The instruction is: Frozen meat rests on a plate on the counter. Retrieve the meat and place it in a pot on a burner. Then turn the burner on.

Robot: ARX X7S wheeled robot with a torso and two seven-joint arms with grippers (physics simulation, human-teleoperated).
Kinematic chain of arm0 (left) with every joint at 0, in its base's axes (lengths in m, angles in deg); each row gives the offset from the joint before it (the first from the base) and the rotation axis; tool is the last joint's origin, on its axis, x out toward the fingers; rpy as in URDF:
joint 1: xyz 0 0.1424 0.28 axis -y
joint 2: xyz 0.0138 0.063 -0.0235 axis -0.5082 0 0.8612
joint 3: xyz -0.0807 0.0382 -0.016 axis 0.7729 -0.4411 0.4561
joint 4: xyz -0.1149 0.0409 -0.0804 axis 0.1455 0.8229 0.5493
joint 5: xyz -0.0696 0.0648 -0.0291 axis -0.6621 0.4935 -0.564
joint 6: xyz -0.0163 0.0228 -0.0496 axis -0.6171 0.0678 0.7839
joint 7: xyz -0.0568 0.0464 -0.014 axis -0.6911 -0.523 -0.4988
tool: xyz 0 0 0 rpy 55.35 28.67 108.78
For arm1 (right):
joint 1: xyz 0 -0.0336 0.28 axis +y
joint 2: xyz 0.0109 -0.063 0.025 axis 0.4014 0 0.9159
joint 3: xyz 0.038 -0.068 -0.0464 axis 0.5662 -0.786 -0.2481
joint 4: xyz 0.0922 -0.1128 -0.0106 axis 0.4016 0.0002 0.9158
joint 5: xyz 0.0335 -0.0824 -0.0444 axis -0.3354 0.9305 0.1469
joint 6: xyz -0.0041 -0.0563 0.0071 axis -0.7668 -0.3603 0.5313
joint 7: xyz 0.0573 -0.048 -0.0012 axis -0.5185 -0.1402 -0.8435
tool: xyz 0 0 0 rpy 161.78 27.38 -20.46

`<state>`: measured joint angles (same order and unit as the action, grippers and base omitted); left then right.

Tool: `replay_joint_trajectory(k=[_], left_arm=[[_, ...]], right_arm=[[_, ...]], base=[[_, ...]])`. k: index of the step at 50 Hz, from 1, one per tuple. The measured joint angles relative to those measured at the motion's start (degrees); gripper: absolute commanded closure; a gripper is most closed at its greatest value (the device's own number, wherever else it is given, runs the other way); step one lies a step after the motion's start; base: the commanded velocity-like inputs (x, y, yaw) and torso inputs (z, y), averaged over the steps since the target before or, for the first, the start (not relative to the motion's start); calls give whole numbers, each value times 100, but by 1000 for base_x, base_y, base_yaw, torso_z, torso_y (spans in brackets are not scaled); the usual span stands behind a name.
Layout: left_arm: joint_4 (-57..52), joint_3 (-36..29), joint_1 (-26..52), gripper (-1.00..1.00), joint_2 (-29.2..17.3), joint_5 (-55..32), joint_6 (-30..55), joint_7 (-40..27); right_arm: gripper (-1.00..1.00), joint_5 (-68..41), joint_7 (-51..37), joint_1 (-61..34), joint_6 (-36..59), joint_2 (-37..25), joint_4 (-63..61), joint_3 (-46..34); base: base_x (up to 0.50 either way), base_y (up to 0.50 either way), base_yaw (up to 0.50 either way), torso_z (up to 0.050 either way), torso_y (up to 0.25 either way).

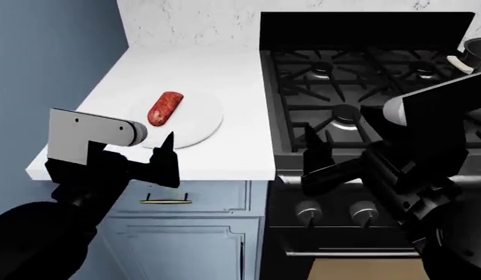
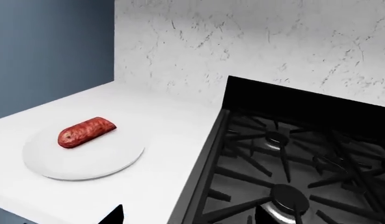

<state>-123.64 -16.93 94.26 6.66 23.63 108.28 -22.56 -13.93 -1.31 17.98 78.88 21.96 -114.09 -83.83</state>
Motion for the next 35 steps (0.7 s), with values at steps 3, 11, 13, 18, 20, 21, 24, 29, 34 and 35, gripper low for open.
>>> replay_joint_trajectory(k=[3,11,13,18,20,21,24,29,34,35], left_arm=[[7,0,45,-100,-7,-26,43,-25],[20,-52,206,-100,-43,-54,134,-117],[15,-62,251,-100,-50,-62,163,-146],[-1,-127,332,-100,-68,-67,201,-215],[-3,-158,360,-100,-77,-66,206,-237],[-3,-174,373,-100,-82,-64,207,-248],[2,-219,416,-100,-101,-55,211,-284],[-6,-269,486,-100,-119,-64,243,-342],[-23,-298,544,-100,-131,-91,283,-391],[-29,-307,552,-100,-134,-99,294,-400]], right_arm=[[-100,-164,-136,-89,-24,-57,33,-68],[-100,-529,-447,-228,-128,-210,62,-211],[-100,-597,-502,-244,-155,-243,62,-238],[-100,-729,-607,-282,-207,-320,68,-315],[-100,-768,-639,-294,-225,-345,70,-346],[-100,-783,-651,-298,-233,-356,71,-361],[-100,-817,-679,-310,-254,-385,76,-402],[-100,-848,-698,-321,-288,-430,82,-452],[-100,-887,-727,-335,-327,-479,91,-500],[-100,-899,-733,-340,-336,-490,92,-511]], base=[[500,0,0,0,0],[500,0,0,0,0],[500,0,0,0,0],[500,0,0,0,3],[500,0,0,0,0],[500,0,0,0,0],[500,0,0,0,0],[500,0,0,0,0],[195,0,0,0,2],[0,0,0,0,0]])
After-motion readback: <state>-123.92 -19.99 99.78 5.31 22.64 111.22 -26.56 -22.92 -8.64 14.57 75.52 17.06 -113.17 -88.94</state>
